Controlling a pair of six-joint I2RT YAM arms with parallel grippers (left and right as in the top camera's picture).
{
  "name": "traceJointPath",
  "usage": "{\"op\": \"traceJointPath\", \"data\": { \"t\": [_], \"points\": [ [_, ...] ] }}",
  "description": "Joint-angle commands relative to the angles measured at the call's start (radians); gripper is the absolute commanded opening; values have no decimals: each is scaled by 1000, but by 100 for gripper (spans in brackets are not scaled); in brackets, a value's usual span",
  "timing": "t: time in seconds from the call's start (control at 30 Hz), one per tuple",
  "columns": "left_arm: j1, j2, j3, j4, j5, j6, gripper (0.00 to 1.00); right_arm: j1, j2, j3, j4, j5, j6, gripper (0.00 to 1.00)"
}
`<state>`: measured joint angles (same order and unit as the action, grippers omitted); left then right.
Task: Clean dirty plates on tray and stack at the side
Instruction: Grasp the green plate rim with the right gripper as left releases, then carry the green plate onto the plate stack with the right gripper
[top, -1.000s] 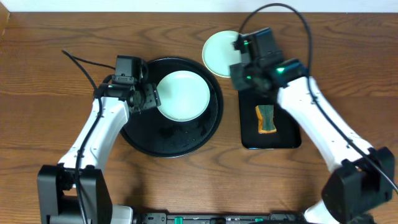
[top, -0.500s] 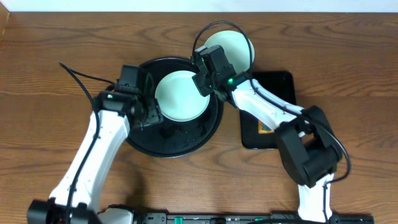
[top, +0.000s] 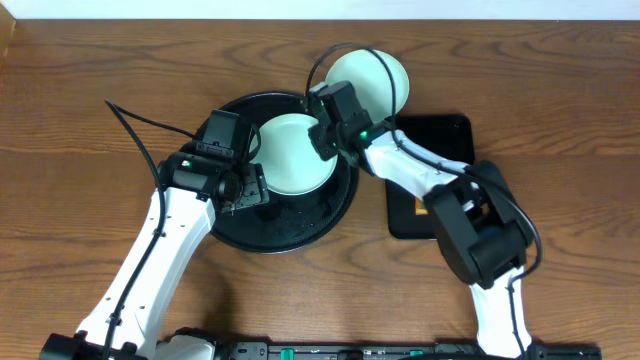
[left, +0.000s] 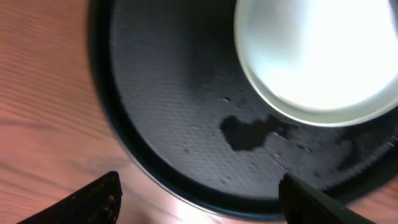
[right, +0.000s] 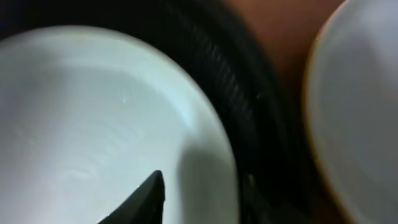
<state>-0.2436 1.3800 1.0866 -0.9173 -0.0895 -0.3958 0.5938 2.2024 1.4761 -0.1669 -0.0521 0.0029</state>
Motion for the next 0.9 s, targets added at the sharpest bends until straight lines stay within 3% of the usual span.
{"op": "traceJointPath", "data": {
  "t": [0.0, 0.17, 0.4, 0.6, 0.87],
  "points": [
    [19, -2, -2, -5, -84, 0, 83, 26, 35, 3, -1, -8, -8, 37],
    [100, -2, -2, -2, -84, 1, 83, 27, 35, 3, 4, -9, -8, 34],
    [154, -2, -2, -2, -84, 1, 91, 27, 33, 4, 15, -9, -8, 1],
    [154, -2, -2, -2, -84, 1, 91, 28, -51, 16, 18, 0, -89, 1],
    [153, -2, -2, -2, -84, 1, 91, 72, -262, 16, -12, 156, -225, 1]
  ]
}}
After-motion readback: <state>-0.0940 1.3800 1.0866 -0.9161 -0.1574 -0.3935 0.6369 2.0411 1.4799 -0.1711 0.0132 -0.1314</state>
